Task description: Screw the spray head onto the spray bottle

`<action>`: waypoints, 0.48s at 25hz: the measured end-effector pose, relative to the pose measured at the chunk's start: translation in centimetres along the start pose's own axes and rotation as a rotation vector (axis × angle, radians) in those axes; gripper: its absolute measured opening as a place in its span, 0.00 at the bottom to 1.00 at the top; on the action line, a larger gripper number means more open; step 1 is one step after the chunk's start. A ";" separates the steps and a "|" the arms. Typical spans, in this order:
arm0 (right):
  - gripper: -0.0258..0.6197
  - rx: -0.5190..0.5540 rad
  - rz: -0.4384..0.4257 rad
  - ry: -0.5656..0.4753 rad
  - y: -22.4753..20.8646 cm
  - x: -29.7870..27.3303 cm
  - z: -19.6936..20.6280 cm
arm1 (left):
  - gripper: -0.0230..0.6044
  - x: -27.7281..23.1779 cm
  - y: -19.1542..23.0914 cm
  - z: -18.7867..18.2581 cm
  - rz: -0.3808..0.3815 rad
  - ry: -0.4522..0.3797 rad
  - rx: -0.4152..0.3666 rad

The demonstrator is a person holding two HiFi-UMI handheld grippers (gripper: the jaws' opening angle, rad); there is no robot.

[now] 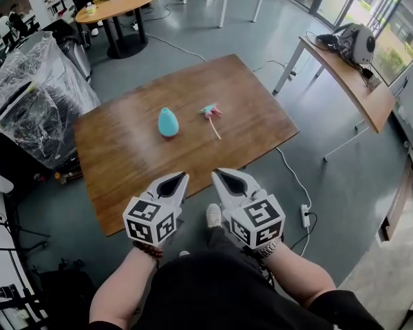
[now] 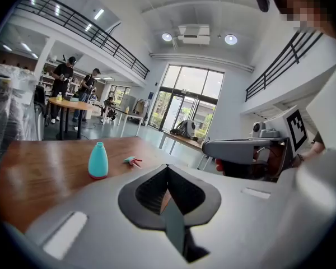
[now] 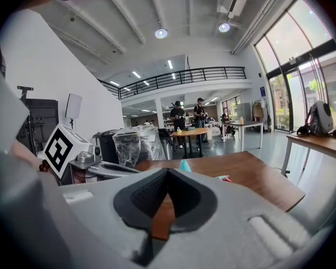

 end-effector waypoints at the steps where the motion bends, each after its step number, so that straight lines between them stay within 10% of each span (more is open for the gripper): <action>1: 0.03 -0.006 -0.004 0.004 -1.0 -0.3 -0.1 | 0.05 -1.1 0.0 -0.1 -0.003 0.010 0.008; 12: 0.03 -0.062 -0.032 0.056 -11.5 -2.6 -0.5 | 0.05 -12.3 1.2 -1.0 -0.042 0.128 0.144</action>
Point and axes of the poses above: the fingertips, and each gripper's own axes: x backward along the fingers, y to its left, z out of its underside, the point moved 5 cm from there along x, backward along the fingers, and after that the axes turned 9 degrees about -z, right-handed, at the moved point
